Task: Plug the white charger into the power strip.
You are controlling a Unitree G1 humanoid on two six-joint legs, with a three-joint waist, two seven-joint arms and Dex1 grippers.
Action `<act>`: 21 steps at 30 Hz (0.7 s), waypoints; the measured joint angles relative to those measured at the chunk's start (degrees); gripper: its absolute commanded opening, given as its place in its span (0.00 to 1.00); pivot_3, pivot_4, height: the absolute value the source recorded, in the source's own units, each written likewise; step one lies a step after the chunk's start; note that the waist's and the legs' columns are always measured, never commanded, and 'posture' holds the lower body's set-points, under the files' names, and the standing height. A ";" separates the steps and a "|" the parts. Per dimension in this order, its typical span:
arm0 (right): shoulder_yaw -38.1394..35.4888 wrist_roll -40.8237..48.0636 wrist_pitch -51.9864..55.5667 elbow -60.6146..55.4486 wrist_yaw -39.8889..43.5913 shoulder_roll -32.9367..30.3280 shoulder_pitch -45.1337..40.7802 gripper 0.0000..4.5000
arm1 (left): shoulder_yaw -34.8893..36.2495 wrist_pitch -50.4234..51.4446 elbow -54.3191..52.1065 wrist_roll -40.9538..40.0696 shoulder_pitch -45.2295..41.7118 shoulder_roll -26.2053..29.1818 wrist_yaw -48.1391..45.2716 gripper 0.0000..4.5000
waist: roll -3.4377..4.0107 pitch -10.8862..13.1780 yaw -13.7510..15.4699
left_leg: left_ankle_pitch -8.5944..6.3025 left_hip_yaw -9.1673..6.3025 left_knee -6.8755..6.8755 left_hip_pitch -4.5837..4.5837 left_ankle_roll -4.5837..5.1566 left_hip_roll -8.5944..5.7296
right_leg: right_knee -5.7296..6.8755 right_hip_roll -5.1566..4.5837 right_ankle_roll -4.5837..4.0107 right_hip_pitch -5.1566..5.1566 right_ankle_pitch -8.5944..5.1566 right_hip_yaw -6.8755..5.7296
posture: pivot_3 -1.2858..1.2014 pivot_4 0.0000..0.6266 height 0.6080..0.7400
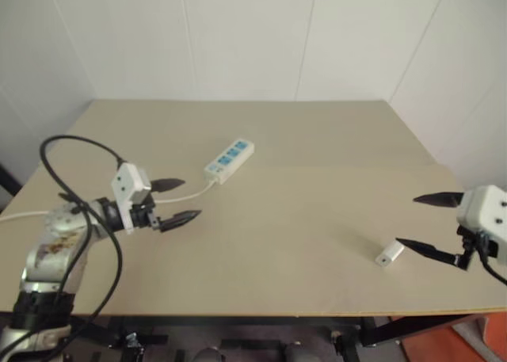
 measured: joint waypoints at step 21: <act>7.46 0.10 -0.76 2.40 -0.19 -0.01 -4.44 1.00 | -1.17 -0.20 5.23 -1.05 -7.94 -5.28 3.65 0.99 | 0.00 0.00 0.31 | 0.00 -0.06 0.02 0.11 0.00 -0.02 | -0.19 -0.02 0.03 0.30 0.00 -0.10 | 0.52 0.24 1.00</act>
